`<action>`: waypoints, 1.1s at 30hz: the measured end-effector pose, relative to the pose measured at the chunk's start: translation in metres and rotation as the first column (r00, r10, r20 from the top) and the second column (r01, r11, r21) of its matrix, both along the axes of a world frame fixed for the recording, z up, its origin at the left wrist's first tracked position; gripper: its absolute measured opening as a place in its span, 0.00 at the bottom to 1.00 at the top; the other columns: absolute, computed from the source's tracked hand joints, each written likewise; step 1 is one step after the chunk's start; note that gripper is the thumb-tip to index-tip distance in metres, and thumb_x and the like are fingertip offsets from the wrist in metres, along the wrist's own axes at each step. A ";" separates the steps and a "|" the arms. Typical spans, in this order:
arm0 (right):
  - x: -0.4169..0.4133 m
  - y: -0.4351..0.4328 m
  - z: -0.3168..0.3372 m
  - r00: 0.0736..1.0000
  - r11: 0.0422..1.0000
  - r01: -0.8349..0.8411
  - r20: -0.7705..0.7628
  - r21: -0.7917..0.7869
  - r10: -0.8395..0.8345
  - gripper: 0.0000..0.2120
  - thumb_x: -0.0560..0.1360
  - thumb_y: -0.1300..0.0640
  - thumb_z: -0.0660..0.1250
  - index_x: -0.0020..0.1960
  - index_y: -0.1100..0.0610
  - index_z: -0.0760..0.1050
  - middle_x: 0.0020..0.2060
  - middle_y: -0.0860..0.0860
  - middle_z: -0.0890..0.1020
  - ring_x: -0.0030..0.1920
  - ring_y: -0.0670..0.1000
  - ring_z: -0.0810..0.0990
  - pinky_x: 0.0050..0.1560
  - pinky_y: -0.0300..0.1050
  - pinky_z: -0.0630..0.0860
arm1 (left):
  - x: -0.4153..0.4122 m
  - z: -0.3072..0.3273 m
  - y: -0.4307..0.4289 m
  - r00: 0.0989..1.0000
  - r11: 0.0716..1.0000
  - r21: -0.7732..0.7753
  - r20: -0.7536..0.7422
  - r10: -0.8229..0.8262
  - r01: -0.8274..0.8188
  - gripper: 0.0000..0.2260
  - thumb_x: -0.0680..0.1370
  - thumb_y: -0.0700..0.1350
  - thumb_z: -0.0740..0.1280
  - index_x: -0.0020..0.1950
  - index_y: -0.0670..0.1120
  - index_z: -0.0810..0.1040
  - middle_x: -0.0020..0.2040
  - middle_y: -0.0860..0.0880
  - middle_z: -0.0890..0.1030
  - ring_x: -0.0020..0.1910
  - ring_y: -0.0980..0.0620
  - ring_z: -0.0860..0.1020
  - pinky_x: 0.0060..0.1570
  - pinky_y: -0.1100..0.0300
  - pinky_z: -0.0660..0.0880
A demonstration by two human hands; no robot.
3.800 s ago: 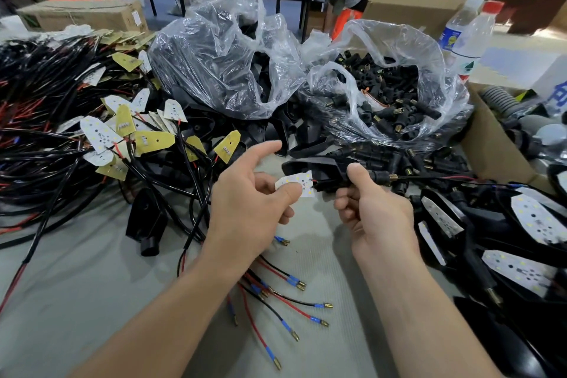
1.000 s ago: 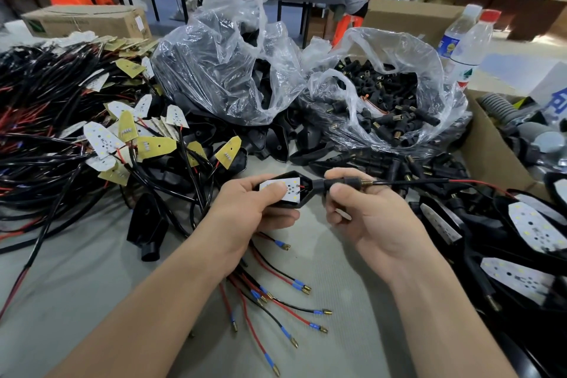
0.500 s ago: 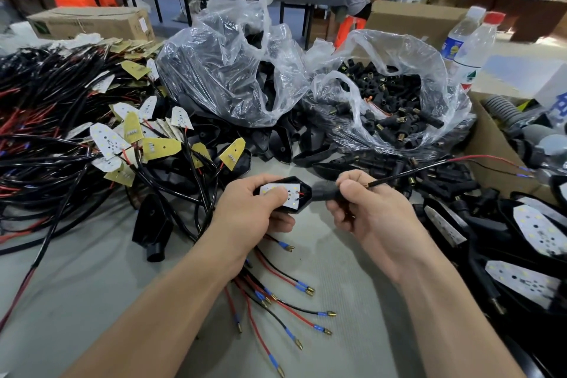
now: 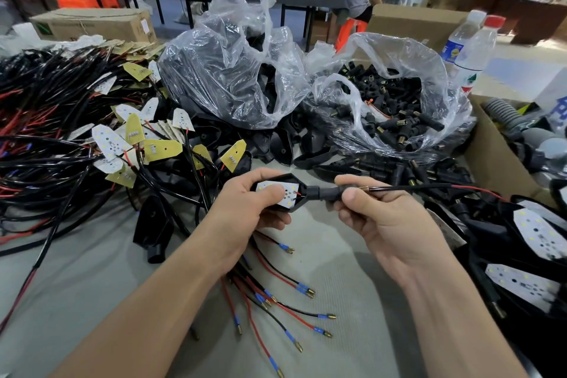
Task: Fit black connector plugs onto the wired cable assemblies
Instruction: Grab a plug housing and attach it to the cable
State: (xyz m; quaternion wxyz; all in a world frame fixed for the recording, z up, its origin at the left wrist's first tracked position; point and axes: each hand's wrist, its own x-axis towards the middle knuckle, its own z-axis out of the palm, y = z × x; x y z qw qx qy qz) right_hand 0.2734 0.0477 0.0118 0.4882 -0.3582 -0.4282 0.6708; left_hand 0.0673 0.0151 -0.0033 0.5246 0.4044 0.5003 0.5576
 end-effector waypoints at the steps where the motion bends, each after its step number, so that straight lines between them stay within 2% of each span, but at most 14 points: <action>1: -0.002 0.000 0.000 1.000 1.000 0.011 -0.027 -0.026 -0.012 0.09 0.63 0.63 0.74 0.43 0.58 0.88 0.36 0.56 0.83 0.36 0.50 0.83 0.37 0.37 0.81 | 0.000 -0.001 0.001 0.999 0.999 0.037 -0.047 0.022 -0.020 0.08 0.81 0.35 0.66 0.53 0.45 0.83 0.38 0.43 0.83 0.30 0.47 0.80 0.31 0.60 0.77; 3: -0.006 0.000 0.000 0.997 0.997 0.044 -0.053 -0.068 -0.047 0.08 0.64 0.62 0.73 0.41 0.58 0.88 0.35 0.55 0.84 0.35 0.49 0.83 0.37 0.36 0.81 | 0.001 -0.003 0.003 0.981 0.993 0.110 -0.179 0.072 -0.053 0.08 0.79 0.39 0.68 0.49 0.51 0.84 0.36 0.45 0.84 0.31 0.48 0.81 0.32 0.59 0.78; 5: -0.007 0.000 0.001 0.995 0.992 0.057 -0.077 -0.110 -0.065 0.07 0.65 0.61 0.72 0.40 0.58 0.88 0.35 0.54 0.84 0.34 0.48 0.83 0.36 0.36 0.81 | 0.002 -0.004 0.004 0.968 0.989 0.137 -0.234 0.090 -0.059 0.07 0.76 0.44 0.69 0.48 0.56 0.84 0.35 0.45 0.84 0.31 0.49 0.81 0.33 0.59 0.78; 9: -0.005 0.000 0.003 0.997 0.985 0.037 -0.053 -0.167 -0.046 0.07 0.66 0.61 0.71 0.41 0.58 0.88 0.37 0.56 0.85 0.34 0.49 0.84 0.37 0.38 0.82 | 0.003 -0.006 0.003 0.939 0.995 0.088 -0.336 0.078 -0.051 0.08 0.73 0.50 0.67 0.49 0.59 0.84 0.35 0.46 0.81 0.32 0.55 0.76 0.35 0.60 0.74; 11: -0.005 0.000 0.004 0.998 0.987 0.060 -0.024 -0.151 -0.064 0.07 0.66 0.61 0.71 0.41 0.58 0.87 0.37 0.57 0.85 0.34 0.50 0.84 0.37 0.38 0.82 | 0.005 -0.005 0.000 0.956 0.998 0.053 -0.291 0.044 -0.030 0.09 0.74 0.50 0.67 0.52 0.55 0.84 0.36 0.48 0.81 0.32 0.55 0.74 0.34 0.61 0.72; 13: -0.008 0.000 0.003 0.996 0.990 0.089 -0.012 -0.108 -0.091 0.07 0.68 0.62 0.71 0.44 0.59 0.86 0.38 0.57 0.84 0.35 0.51 0.84 0.38 0.39 0.82 | 0.006 -0.004 -0.001 0.986 0.999 0.037 -0.167 0.026 -0.020 0.09 0.78 0.45 0.67 0.55 0.49 0.84 0.37 0.47 0.81 0.31 0.55 0.75 0.31 0.64 0.71; 16: -0.012 -0.002 0.002 0.992 0.992 0.125 0.032 -0.033 -0.124 0.05 0.75 0.66 0.70 0.48 0.61 0.84 0.39 0.59 0.84 0.37 0.53 0.84 0.39 0.41 0.82 | 0.006 -0.002 -0.002 1.000 1.000 0.020 -0.007 0.012 -0.012 0.09 0.84 0.39 0.62 0.56 0.42 0.83 0.37 0.44 0.79 0.32 0.51 0.74 0.32 0.62 0.71; 20: -0.014 -0.003 0.004 0.981 0.984 0.179 0.079 0.006 -0.179 0.04 0.78 0.67 0.68 0.50 0.64 0.82 0.40 0.61 0.85 0.37 0.55 0.84 0.39 0.42 0.82 | 0.006 0.001 -0.002 0.986 0.999 0.011 0.162 -0.039 0.037 0.12 0.84 0.37 0.59 0.59 0.41 0.83 0.40 0.43 0.82 0.34 0.49 0.77 0.34 0.60 0.75; 25: -0.013 -0.002 0.004 0.983 0.983 0.183 0.027 -0.028 -0.182 0.05 0.80 0.68 0.66 0.51 0.64 0.81 0.41 0.62 0.85 0.38 0.55 0.84 0.40 0.44 0.83 | 0.000 -0.002 0.000 0.985 0.995 0.042 0.141 -0.095 0.090 0.16 0.82 0.31 0.61 0.61 0.45 0.84 0.45 0.41 0.85 0.37 0.49 0.80 0.39 0.61 0.78; 33: -0.011 -0.006 0.005 0.981 0.978 0.151 0.101 0.147 -0.166 0.08 0.77 0.73 0.66 0.51 0.63 0.80 0.37 0.59 0.85 0.40 0.56 0.85 0.47 0.48 0.85 | -0.004 -0.003 0.002 0.996 0.992 0.097 -0.020 -0.081 0.083 0.18 0.81 0.30 0.64 0.59 0.49 0.86 0.47 0.45 0.86 0.39 0.50 0.81 0.43 0.63 0.80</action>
